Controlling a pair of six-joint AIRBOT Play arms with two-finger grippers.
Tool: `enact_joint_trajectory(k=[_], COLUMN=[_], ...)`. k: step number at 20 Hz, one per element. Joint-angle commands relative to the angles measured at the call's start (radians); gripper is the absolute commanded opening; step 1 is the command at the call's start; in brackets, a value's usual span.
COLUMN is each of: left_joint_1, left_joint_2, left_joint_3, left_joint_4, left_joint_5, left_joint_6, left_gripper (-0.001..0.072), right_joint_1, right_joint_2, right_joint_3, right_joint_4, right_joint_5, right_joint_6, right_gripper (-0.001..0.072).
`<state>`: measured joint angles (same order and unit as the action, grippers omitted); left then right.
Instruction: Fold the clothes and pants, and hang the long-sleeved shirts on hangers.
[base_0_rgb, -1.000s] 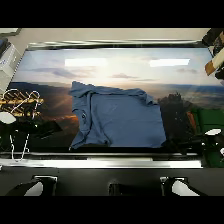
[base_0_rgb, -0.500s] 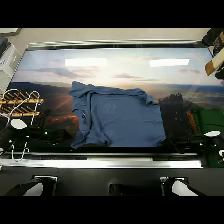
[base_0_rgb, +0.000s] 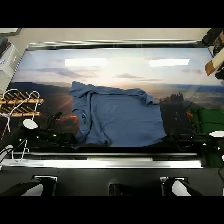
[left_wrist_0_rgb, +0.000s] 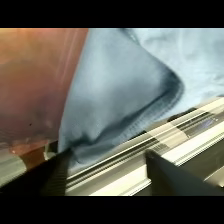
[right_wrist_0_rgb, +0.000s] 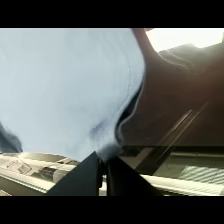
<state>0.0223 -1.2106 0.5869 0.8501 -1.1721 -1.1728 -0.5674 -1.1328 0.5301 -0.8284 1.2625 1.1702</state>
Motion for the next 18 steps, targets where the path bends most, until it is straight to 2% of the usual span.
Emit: enact_joint_trajectory(k=[1,2,7,9,10,11,18], left_joint_1=[-0.007,-0.007,-0.010,-0.017,-0.017,-0.015,0.120], left_joint_2=[-0.039,-0.041,-0.043,-0.043,-0.042,-0.038,0.000], left_joint_3=[-0.001,-0.001,-0.001,0.000,0.000,0.001,0.086], left_joint_4=[-0.002,-0.002,-0.001,0.010,0.024,0.033,0.032], left_joint_5=[0.031,0.040,0.048,0.047,0.043,0.039,-0.069], left_joint_6=[0.007,0.007,0.055,0.074,0.074,0.073,0.074], left_gripper=[0.0346,0.0298,0.0299,0.0358,0.0501,0.0545,0.0544], right_joint_1=[0.000,0.000,0.000,0.000,0.000,0.000,0.000], right_joint_2=[0.047,0.058,0.114,0.117,0.117,0.117,0.117], right_joint_3=[0.001,0.001,0.003,0.003,0.003,0.003,0.003], right_joint_4=[0.010,0.010,0.031,0.041,0.043,0.043,0.043], right_joint_5=[0.021,0.027,0.031,0.037,0.041,0.043,0.043], right_joint_6=[0.004,0.004,0.004,0.004,0.004,0.004,0.004], right_gripper=[0.0039,0.0039,0.0039,0.0039,0.0039,0.0039,0.0039])
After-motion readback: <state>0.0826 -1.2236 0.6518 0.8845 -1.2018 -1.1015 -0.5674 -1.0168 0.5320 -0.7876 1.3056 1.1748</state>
